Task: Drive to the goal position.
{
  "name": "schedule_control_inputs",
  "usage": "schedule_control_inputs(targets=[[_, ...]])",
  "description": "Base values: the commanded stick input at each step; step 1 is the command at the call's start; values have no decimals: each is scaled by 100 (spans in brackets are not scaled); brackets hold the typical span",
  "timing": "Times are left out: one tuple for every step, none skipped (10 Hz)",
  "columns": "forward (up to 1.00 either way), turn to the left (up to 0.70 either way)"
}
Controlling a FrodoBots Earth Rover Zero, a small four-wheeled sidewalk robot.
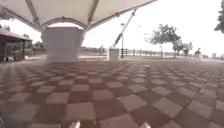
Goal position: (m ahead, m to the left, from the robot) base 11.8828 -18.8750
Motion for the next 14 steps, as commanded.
schedule_control_inputs(targets=[[70,0],[70,0],[70,0],[70,-25],[70,-27],[70,-27],[70,-27],[70,-17],[70,-1],[70,0],[70,0],[70,0],[70,0],[70,0]])
